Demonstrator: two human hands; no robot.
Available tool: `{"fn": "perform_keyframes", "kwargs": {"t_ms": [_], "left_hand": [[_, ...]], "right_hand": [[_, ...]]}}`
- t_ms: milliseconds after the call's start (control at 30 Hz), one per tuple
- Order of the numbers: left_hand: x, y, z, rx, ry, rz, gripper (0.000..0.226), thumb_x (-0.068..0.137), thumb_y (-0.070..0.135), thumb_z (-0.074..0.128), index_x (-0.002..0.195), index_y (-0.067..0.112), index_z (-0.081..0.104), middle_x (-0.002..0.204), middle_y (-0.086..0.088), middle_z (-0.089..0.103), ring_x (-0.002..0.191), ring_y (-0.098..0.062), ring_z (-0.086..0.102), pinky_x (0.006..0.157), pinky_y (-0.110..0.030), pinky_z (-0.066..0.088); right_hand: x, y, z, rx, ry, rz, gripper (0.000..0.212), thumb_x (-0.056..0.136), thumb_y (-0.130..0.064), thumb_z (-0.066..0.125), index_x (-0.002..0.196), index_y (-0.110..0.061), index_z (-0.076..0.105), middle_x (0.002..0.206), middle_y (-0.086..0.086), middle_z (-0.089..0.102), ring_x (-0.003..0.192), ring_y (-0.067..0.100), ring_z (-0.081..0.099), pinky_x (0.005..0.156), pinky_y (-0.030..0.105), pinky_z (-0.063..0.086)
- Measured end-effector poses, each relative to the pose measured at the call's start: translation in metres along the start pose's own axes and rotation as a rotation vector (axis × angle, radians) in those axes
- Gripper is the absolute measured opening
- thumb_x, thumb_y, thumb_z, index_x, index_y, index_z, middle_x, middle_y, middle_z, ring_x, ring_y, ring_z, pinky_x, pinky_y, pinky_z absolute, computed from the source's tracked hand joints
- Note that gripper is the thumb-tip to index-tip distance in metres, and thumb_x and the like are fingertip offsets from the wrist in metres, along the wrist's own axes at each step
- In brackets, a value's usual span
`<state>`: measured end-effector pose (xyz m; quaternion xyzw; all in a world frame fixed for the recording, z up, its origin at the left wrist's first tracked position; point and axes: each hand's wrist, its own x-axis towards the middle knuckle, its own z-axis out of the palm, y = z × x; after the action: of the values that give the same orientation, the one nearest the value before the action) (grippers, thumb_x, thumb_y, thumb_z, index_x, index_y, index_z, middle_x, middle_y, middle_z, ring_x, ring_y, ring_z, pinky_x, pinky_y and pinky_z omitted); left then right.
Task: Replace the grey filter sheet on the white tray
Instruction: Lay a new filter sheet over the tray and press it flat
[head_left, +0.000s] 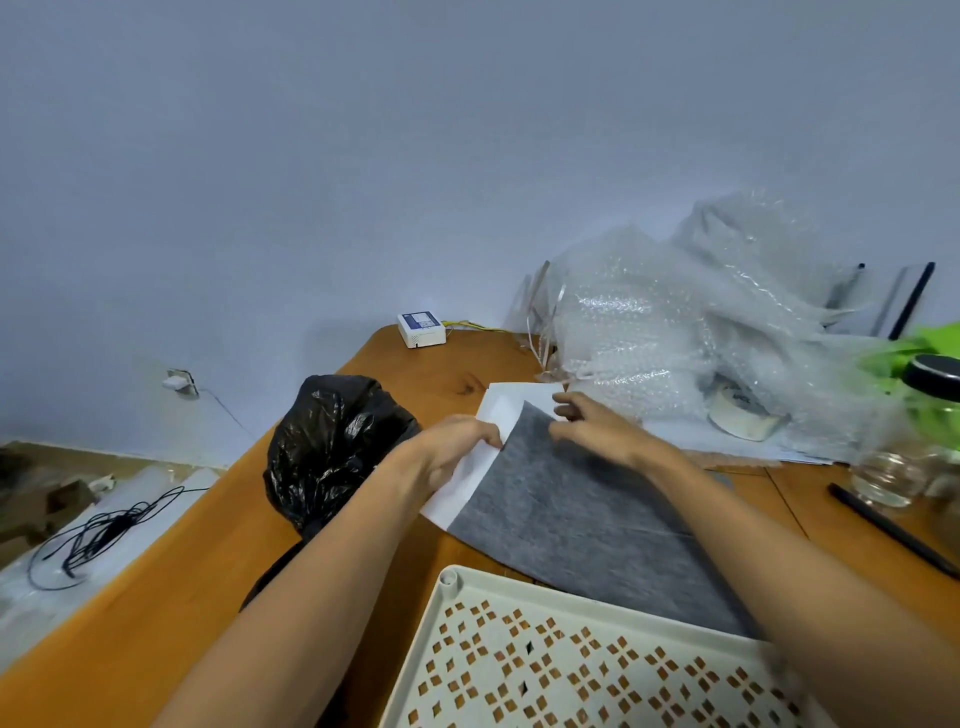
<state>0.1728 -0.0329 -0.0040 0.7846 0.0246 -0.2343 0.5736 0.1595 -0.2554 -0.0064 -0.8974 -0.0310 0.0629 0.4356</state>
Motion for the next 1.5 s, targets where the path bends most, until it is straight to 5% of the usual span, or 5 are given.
{"fn": "perform_keyframes", "kwargs": {"t_ms": [133,300,600,1200,1500], "left_hand": [[-0.024,0.017,0.001,0.034,-0.093,0.094,0.046,0.085,0.024,0.072,0.129,0.013,0.066,0.125,-0.014,0.07,0.112,-0.033,0.067,0.1,-0.046,0.054],[-0.036,0.016,0.001,0.04,-0.079,0.142,0.031,0.091,0.014,0.073,0.119,0.001,0.073,0.11,-0.011,0.075,0.086,-0.024,0.07,0.078,-0.033,0.057],[-0.062,-0.034,-0.008,-0.024,0.036,0.104,0.004,0.088,0.016,0.077,0.091,0.014,0.077,0.104,-0.009,0.076,0.088,-0.024,0.07,0.074,-0.029,0.056],[-0.091,-0.066,0.03,-0.836,0.117,0.055,0.035,0.099,-0.002,0.057,0.134,0.0,0.053,0.119,-0.021,0.073,0.1,-0.027,0.073,0.067,-0.033,0.064],[-0.088,-0.058,0.043,-0.561,0.316,0.123,0.015,0.101,0.006,0.054,0.103,0.019,0.061,0.086,-0.008,0.068,0.079,-0.022,0.066,0.057,-0.028,0.057]], "right_hand": [[0.019,-0.026,-0.019,0.0,-0.15,0.008,0.072,0.06,-0.06,0.081,0.125,-0.032,0.068,0.146,-0.006,0.053,0.131,0.018,0.052,0.113,0.039,0.036],[0.026,-0.046,-0.034,0.04,-0.274,0.026,0.035,0.072,-0.026,0.082,0.096,-0.002,0.075,0.108,0.01,0.074,0.105,0.027,0.069,0.102,0.036,0.049],[0.01,-0.049,-0.049,0.008,-0.29,0.049,0.04,0.082,-0.029,0.08,0.114,-0.007,0.073,0.121,0.007,0.073,0.113,0.025,0.068,0.107,0.041,0.049],[0.007,-0.049,-0.053,0.308,-0.173,-0.01,0.056,0.087,0.002,0.069,0.135,-0.026,0.063,0.141,-0.002,0.055,0.125,0.018,0.056,0.1,0.026,0.046],[-0.001,-0.039,-0.051,0.275,-0.099,-0.067,0.03,0.092,0.0,0.057,0.093,-0.015,0.083,0.125,0.003,0.07,0.122,0.016,0.06,0.108,0.026,0.043]]}}
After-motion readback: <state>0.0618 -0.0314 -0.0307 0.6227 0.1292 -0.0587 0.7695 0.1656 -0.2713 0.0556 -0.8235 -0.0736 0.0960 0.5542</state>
